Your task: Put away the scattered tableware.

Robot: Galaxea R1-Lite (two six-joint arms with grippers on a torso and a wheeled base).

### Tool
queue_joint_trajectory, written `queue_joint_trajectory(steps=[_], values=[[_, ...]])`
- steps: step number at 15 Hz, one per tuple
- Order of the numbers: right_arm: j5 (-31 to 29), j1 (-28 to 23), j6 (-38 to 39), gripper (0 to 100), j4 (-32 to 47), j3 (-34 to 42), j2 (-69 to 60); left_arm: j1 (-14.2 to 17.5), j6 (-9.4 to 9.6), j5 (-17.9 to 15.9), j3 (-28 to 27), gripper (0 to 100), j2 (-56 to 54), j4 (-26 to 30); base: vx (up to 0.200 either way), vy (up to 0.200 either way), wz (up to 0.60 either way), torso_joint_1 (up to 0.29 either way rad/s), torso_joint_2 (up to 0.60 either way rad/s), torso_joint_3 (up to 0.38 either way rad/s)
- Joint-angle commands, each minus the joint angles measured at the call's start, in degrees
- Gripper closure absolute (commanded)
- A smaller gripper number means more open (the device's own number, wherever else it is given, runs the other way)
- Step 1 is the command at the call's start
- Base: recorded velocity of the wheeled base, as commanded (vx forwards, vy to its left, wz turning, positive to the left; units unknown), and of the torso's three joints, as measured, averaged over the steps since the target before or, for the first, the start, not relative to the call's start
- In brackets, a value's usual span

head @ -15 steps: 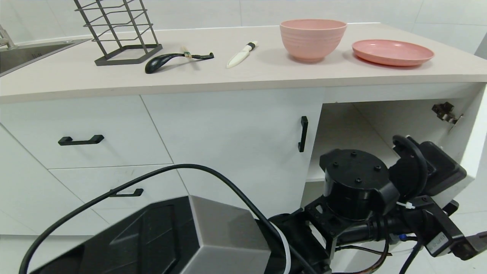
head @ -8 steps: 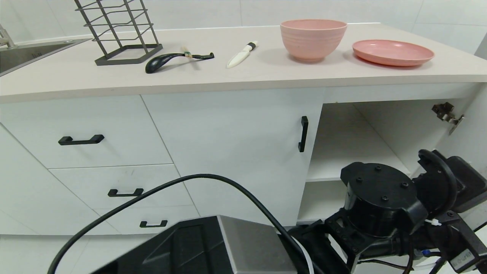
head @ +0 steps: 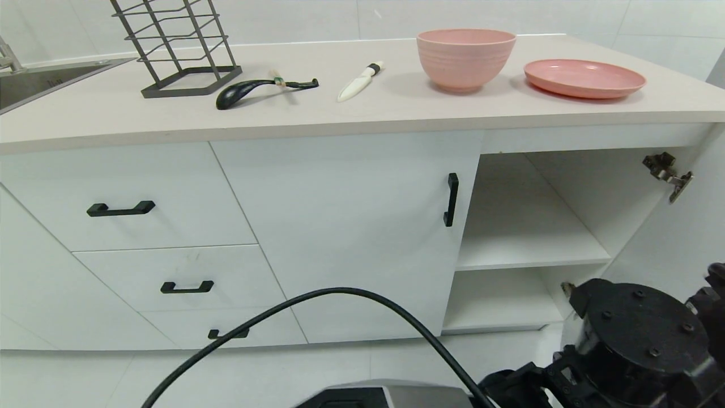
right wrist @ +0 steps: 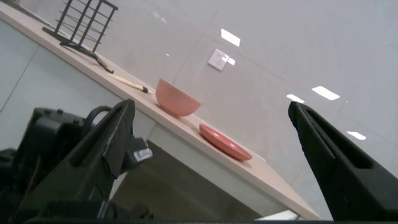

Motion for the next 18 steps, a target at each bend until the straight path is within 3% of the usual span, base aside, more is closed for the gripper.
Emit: queue_joint_trajectory(steps=[1,4,5,9,11,12,14,16,17,18], values=[[0.1,-0.2,-0.1,0,0.0,-0.3,-0.1,-1.7,0.0,0.1,-3.4,0,3.2,0.8,0.0,0.0,0.0,0.0,0.0,0.0],[0.1,-0.4,-0.1,0,0.0,-0.4,-1.0,-4.5,0.0,-0.6,-10.2,0,7.1,3.7,0.0,0.0,0.0,0.0,0.0,0.0],[0.0,-0.7,-0.1,0,0.0,-0.3,-1.2,-5.0,0.0,-1.1,-10.2,0,7.7,4.5,0.0,0.0,0.0,0.0,0.0,0.0],[0.1,-0.7,-0.1,0,0.0,-0.2,-1.3,-3.4,-0.09,-1.5,-10.2,0,7.6,1.4,0.0,0.0,0.0,0.0,0.0,0.0],[0.1,-0.5,-0.1,0,0.0,0.0,-1.4,-1.0,-0.09,-1.4,-0.9,0,3.0,-2.5,0.0,0.0,0.0,0.0,0.0,0.0],[0.1,-0.4,-0.1,0,0.1,0.3,-1.7,0.4,-0.18,-1.5,7.8,0,-1.3,-5.8,0.0,0.0,0.0,0.0,0.0,0.0],[0.1,0.4,-0.1,0,0.5,3.2,-1.8,3.0,-2.64,-1.5,24.2,0,-9.5,-13.2,0.0,0.0,0.0,0.0,0.0,0.0],[0.1,1.7,0.0,0,3.9,4.4,-2.6,7.8,-3.69,-1.3,43.2,0,-19.8,-20.2,0.0,0.0,0.0,0.0,0.0,0.0],[0.0,2.5,0.0,0,4.9,4.4,-2.8,9.7,-3.95,-1.1,49.2,0,-23.1,-22.0,0.0,0.0,0.0,0.0,0.0,0.0],[-0.8,3.3,0.1,0,8.0,4.4,-3.2,14.1,-4.83,-0.9,59.9,0,-29.1,-25.2,0.0,0.0,0.0,0.0,0.0,0.0]])
